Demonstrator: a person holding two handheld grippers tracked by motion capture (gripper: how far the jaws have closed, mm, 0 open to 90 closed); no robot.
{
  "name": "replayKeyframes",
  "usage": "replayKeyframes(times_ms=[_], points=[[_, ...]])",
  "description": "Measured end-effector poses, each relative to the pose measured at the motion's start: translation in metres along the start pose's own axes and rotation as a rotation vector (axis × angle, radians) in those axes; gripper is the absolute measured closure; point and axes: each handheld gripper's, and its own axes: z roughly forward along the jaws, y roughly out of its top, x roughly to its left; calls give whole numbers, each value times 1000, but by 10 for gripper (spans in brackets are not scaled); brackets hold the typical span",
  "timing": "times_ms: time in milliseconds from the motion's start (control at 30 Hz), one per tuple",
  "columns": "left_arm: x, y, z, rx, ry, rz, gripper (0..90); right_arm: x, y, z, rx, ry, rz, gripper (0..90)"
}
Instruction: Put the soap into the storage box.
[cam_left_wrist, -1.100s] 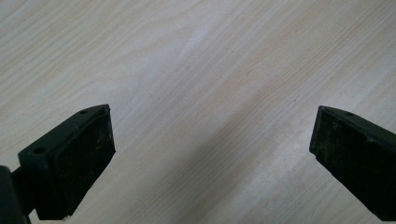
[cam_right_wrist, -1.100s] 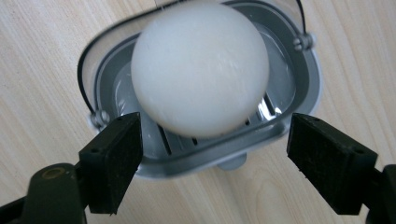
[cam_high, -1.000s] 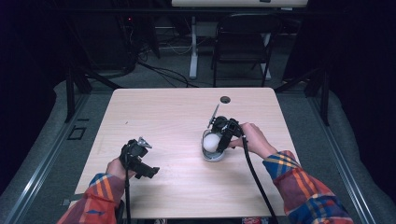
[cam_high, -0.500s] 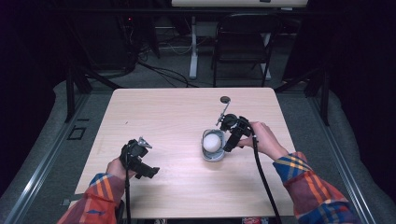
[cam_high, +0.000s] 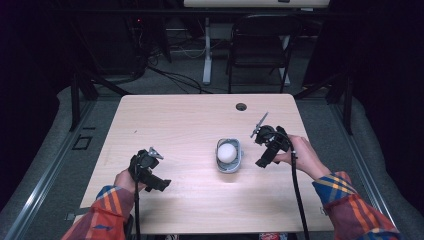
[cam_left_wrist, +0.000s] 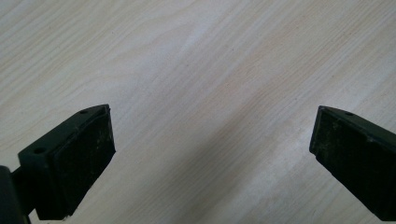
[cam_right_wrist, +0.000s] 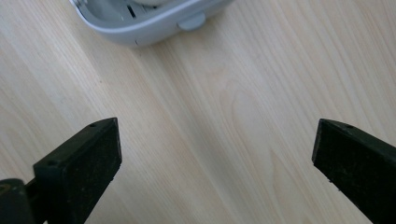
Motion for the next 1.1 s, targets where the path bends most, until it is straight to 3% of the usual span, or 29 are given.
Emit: replayKeyframes(times_ms=[267, 300, 567, 700, 900, 1000, 1033, 1100], points=[[0, 0, 0, 2, 4, -2, 1, -6, -29, -3, 14, -14, 35, 1], [0, 0, 0, 2, 4, -1, 0, -5, -33, -1, -4, -5, 58, 0], [0, 0, 1, 5, 5, -1, 1, -3, -61, 7, 8, 8, 88, 0], [-1, 0, 2, 14, 12, 1, 2, -2, -75, 18, 54, -3, 94, 0], [-1, 0, 3, 19, 9, 6, 2, 1, -92, 40, 78, 21, 116, 0], [-1, 0, 2, 15, 10, 15, 2, 4, -92, 51, 150, 2, 68, 0], [-1, 0, 2, 11, 11, 16, 2, 6, -93, 55, 137, 12, 79, 0], [-1, 0, 2, 3, 17, 20, 2, 6, -91, 56, 168, 5, 58, 0]])
